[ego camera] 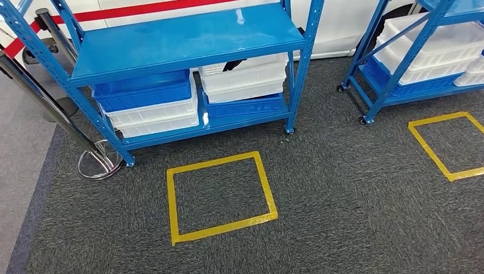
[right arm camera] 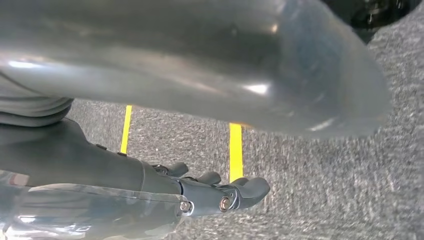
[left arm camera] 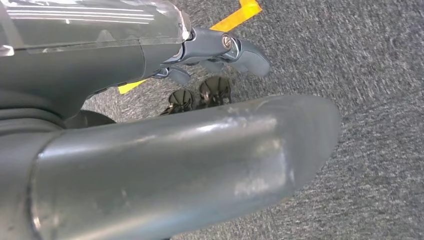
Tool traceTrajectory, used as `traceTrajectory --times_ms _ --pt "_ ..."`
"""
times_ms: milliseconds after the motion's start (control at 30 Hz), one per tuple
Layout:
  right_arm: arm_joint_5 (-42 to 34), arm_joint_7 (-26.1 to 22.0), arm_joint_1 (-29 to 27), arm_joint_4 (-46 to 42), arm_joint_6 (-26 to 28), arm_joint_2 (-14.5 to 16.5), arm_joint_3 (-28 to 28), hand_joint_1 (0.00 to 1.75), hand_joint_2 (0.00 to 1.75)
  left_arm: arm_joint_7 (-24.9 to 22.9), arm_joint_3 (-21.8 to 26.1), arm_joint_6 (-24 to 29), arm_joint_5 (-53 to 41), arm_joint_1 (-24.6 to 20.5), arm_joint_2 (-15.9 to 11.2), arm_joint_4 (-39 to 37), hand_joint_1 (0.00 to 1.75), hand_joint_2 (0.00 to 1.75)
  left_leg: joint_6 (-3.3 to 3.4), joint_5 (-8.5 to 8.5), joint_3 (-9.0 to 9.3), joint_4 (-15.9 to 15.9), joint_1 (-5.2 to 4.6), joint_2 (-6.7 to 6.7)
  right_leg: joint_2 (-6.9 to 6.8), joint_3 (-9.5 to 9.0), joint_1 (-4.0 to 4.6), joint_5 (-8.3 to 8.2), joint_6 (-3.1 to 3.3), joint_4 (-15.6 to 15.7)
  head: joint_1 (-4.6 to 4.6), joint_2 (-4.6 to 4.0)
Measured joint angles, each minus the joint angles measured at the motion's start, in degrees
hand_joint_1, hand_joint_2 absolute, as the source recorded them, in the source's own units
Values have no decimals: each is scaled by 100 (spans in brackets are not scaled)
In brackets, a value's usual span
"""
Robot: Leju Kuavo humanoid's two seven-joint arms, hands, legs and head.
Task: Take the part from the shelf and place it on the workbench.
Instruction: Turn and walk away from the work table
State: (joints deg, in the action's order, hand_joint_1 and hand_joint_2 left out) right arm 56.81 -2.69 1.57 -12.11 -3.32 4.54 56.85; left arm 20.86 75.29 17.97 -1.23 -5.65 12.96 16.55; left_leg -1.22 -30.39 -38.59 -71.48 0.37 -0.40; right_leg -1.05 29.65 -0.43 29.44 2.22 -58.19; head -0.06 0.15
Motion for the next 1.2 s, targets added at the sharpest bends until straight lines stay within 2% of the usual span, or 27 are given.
traceTrajectory --times_ms 33,67,100,167,233,267,300,333,400,433,467,500,567,633,667,700,767,833,900,933,967,1000,1033,1100,1133,1167,1200 --pt "0 0 0 0 -5 5 3 0 0 -2 -3 0 -1 7 0 0 0 0 45 238 180 408 -13 15 -15 -50 5 34 -8 2 -1 0" --pt "0 -1 2 2 -9 17 5 0 0 -6 -7 -1 -1 8 -3 0 0 0 101 393 360 796 -35 44 -31 -93 19 71 -28 1 5 0" --pt "0 -3 3 3 -9 28 8 0 0 -9 -9 -3 -1 3 -5 0 0 0 152 468 496 1082 -58 71 -46 -120 25 101 -54 5 8 0" --pt "-1 -10 6 7 -8 46 10 0 0 -23 -16 -11 1 -3 -11 0 0 0 227 418 601 1302 -90 99 -71 -166 28 111 -127 8 18 0" --pt "-1 -14 15 7 -4 46 11 0 0 -34 -23 -15 4 11 -11 0 0 0 279 407 716 1409 -73 63 -69 -214 16 82 -197 -51 19 0" --pt "-1 -16 18 7 -4 46 11 0 0 -36 -26 -15 5 21 -11 0 0 0 306 406 795 1466 -56 49 -39 -181 12 94 -226 -179 25 1" --pt "-1 -17 21 7 -3 45 13 0 0 -38 -30 -15 6 25 -11 0 0 0 329 401 872 1507 -41 37 1 -66 6 163 -246 -393 38 1" --pt "0 -19 21 7 -3 45 14 0 0 -39 -33 -16 7 24 -10 0 0 0 347 385 920 1534 -34 34 46 130 -4 275 -263 -705 49 2" --pt "0 -22 16 7 -3 46 17 0 0 -42 -40 -19 7 19 -9 0 0 0 364 318 988 1540 -30 16 82 643 -21 552 -306 -1375 69 2" --pt "0 -23 9 7 -3 46 19 0 0 -43 -43 -20 7 21 -9 0 0 0 359 271 1037 1539 -27 0 85 837 -34 631 -328 -1549 73 2" --pt "0 -23 -2 7 -3 45 21 0 0 -44 -45 -20 7 27 -9 0 0 0 344 216 1103 1539 -22 -21 85 945 -48 616 -349 -1541 76 2" --pt "0 -22 -17 7 -2 44 23 0 0 -44 -45 -20 8 34 -8 0 0 0 323 156 1185 1539 -14 -41 85 959 -62 481 -361 -1348 78 2" --pt "0 -22 -53 7 -2 39 32 0 0 -45 -45 -20 9 40 -5 0 0 0 267 17 1345 1524 -7 -67 83 840 -80 -84 -369 -656 84 1" --pt "0 -22 -68 8 -2 36 40 0 0 -46 -48 -21 8 32 -4 0 0 0 192 -137 1451 1515 -21 -77 78 746 -67 -446 -311 -238 89 0" --pt "0 -21 -66 9 -2 36 43 0 0 -48 -50 -23 7 26 -4 0 0 0 151 -178 1497 1485 -31 -80 81 724 -61 -491 -265 -182 90 0" --pt "0 -20 -58 9 -2 36 44 0 0 -48 -52 -26 7 20 -5 0 0 0 115 -184 1524 1448 -34 -83 86 683 -59 -442 -213 -198 87 1" --pt "0 -16 -55 9 -2 42 44 0 0 -51 -55 -30 7 13 -8 0 0 0 59 -113 1449 1133 -23 -61 91 564 -72 -405 -130 -161 76 1" --pt "0 -14 -53 9 1 45 44 0 0 -53 -56 -30 7 7 -11 0 0 0 14 -157 1070 501 -5 -25 80 436 -75 -318 -63 -130 61 2" --pt "2 -13 -50 9 3 41 44 0 0 -53 -56 -25 7 9 -11 0 0 0 -20 -496 578 -110 4 -7 80 313 -71 -202 -36 -120 57 2" --pt "3 -11 -51 9 2 40 45 0 0 -53 -56 -22 8 18 -11 0 0 0 -30 -701 386 -253 8 -5 85 238 -68 -137 -34 -119 56 2" --pt "7 -5 -54 9 1 40 46 0 0 -53 -56 -21 8 28 -10 0 0 0 -29 -835 259 -250 9 -4 91 153 -66 -67 -38 -119 57 1" --pt "11 2 -58 9 0 40 47 0 0 -53 -56 -20 9 39 -10 0 0 0 -16 -831 194 -107 8 -3 96 58 -62 7 -44 -119 53 2" --pt "14 10 -62 9 -1 40 48 0 0 -53 -56 -20 9 51 -10 0 0 0 19 -632 175 165 1 2 98 -35 -56 83 -53 -116 51 2" --pt "18 20 -75 15 -3 52 49 0 0 -54 -56 -20 9 75 -12 0 0 0 124 118 169 771 -33 26 102 -194 -37 228 -86 -117 46 2" --pt "19 22 -72 19 -3 59 50 0 0 -54 -57 -20 9 83 -13 0 0 0 166 404 187 961 -56 38 106 -252 -31 296 -116 -111 43 1" --pt "19 22 -67 22 -3 65 51 0 0 -55 -58 -21 11 86 -13 0 0 0 200 553 209 1061 -74 41 111 -316 -29 336 -157 -119 39 1" --pt "21 23 -53 23 -3 66 51 0 0 -57 -60 -21 13 84 -13 0 0 0 225 534 264 1092 -85 33 115 -363 -27 338 -210 -142 38 1"
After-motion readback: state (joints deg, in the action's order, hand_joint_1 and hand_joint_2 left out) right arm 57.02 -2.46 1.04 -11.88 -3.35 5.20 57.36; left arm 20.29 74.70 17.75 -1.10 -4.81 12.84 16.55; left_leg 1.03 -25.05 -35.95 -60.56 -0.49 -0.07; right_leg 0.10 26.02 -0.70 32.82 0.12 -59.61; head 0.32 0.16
